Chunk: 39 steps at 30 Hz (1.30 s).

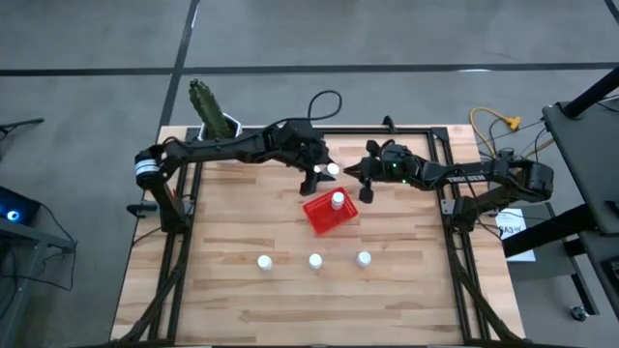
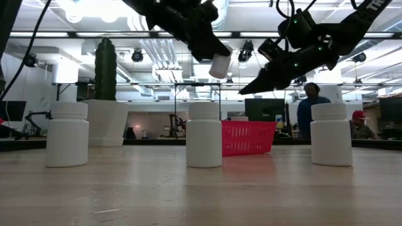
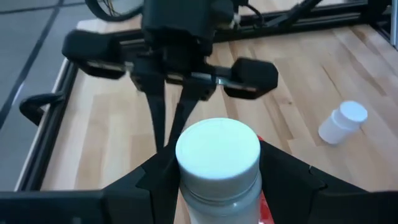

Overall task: Pick and place pill bottles into a basket
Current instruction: Put the white pill bottle into the red bin

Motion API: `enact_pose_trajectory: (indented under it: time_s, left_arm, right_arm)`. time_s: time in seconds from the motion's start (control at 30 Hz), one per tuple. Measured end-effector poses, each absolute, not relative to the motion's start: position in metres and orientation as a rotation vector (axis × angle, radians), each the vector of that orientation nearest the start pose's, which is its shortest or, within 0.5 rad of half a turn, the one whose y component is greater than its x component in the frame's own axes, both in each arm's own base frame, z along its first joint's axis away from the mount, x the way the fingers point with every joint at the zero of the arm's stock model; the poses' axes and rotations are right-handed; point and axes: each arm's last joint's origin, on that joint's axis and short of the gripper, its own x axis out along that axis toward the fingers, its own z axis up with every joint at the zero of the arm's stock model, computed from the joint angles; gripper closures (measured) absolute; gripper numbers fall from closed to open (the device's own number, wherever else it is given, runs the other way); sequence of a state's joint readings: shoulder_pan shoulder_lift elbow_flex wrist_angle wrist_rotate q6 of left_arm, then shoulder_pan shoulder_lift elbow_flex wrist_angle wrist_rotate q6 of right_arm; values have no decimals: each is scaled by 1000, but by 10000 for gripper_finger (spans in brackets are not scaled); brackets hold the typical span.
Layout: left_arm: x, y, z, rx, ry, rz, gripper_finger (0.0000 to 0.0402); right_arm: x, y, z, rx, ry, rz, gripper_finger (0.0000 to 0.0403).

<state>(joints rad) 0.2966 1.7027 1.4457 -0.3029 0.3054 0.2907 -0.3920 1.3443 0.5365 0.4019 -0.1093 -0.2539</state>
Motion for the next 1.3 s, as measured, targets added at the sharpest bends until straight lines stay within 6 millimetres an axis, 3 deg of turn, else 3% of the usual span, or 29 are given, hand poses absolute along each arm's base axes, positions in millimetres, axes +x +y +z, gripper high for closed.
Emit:
enact_pose_trajectory:
  time_s: [0.17, 0.47, 0.97, 1.3]
  left_arm:
    - [375, 104, 304, 105, 489, -77, 226]
    - [375, 97, 271, 11, 437, -61, 226]
    - [376, 50, 242, 59, 418, 14, 240]
    - [364, 43, 214, 31, 297, 67, 242]
  right_arm:
    - [240, -98, 187, -132, 450, -229, 394]
    - [236, -100, 187, -118, 477, -241, 394]
    - [234, -101, 184, -109, 511, -249, 394]
    - [234, -101, 184, -105, 510, -250, 395]
